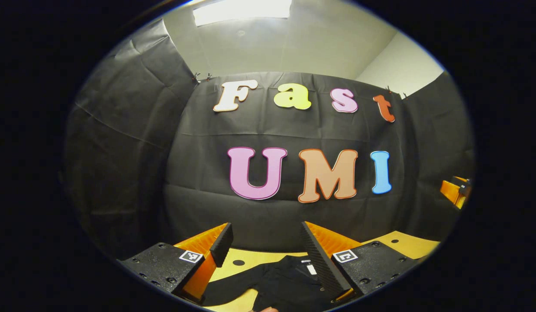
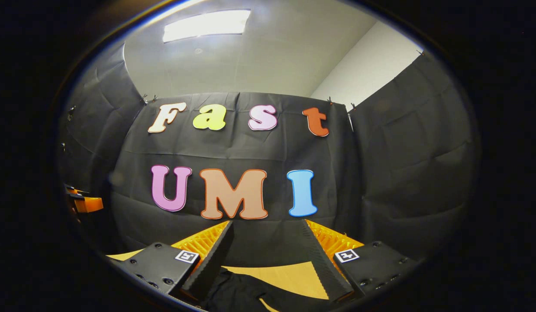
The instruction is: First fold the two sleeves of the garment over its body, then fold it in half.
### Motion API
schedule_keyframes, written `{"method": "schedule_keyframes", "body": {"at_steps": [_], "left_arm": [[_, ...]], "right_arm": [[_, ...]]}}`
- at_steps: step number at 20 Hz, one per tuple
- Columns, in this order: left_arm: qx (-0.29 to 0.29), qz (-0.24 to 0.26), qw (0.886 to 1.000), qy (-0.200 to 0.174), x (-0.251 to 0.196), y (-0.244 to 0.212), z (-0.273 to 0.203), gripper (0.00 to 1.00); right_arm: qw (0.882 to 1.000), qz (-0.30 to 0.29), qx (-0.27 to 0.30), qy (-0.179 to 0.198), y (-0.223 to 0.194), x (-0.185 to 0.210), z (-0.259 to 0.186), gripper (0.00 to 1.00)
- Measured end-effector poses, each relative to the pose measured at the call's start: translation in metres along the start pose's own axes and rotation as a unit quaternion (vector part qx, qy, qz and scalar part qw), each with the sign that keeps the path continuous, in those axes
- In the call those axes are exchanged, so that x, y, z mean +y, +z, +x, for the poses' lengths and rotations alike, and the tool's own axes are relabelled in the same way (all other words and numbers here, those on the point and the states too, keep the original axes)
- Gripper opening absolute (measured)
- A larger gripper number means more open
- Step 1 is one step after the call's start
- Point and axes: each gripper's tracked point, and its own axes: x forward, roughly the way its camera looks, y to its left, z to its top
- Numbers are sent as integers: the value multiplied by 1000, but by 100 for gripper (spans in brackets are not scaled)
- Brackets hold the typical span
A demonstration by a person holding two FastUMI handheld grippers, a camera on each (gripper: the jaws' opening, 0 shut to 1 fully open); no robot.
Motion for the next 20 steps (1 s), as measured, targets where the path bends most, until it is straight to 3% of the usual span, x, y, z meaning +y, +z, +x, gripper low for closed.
{"method": "schedule_keyframes", "body": {"at_steps": [3,12,20], "left_arm": [[2,-5,1000,19,0,0,7,92],[-12,-16,1000,4,-36,10,16,92],[-21,-19,999,17,-25,15,11,92]], "right_arm": [[1000,1,5,10,-4,-6,7,98],[1000,3,-18,4,19,-34,12,97],[999,-3,-35,1,35,-38,11,99]]}}
